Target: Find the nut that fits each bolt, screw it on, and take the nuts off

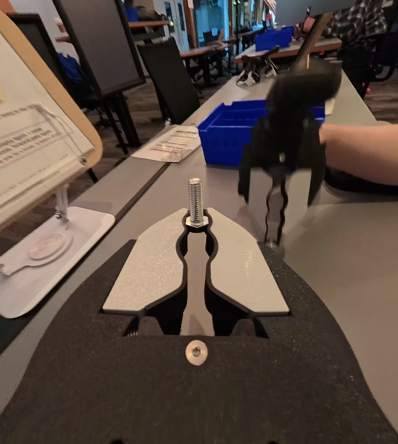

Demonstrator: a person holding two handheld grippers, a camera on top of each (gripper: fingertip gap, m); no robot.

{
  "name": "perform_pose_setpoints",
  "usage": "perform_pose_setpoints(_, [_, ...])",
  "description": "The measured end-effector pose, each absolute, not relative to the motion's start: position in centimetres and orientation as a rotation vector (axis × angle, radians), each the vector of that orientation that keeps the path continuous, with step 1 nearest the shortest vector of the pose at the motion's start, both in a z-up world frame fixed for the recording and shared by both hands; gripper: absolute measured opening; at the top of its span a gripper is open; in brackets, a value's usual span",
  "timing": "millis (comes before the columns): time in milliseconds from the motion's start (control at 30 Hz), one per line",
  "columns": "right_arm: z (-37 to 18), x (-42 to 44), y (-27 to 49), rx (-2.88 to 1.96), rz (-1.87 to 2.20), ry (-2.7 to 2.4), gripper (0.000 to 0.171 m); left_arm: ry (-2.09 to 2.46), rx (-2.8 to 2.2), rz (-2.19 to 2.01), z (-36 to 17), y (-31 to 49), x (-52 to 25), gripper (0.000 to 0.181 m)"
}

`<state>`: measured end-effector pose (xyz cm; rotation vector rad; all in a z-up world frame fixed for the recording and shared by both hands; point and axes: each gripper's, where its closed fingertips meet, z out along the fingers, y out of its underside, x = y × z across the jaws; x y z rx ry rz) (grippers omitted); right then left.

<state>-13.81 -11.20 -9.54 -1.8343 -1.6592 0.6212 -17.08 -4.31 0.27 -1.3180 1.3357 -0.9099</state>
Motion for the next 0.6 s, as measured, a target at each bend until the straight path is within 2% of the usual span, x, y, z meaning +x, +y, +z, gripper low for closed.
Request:
perform_pose_setpoints(133, [-0.7,-12.9,-10.6,-1.614,0.764,-1.358,0.014,1.459,-1.339,-0.920,-2.6,-6.4,-15.0,0.009])
perform_pose_setpoints(233, [2.9,-12.5,-10.8,-1.504,0.803,-1.243,0.014,1.534,-1.320,-0.924,-3.8,-8.3,-13.6,0.009])
perform_pose_setpoints(600, [0.5,-14.5,-11.8,-1.540,0.601,-1.434,0.014,1.658,-1.253,-0.912,-4.5,-11.5,-12.2,0.009])
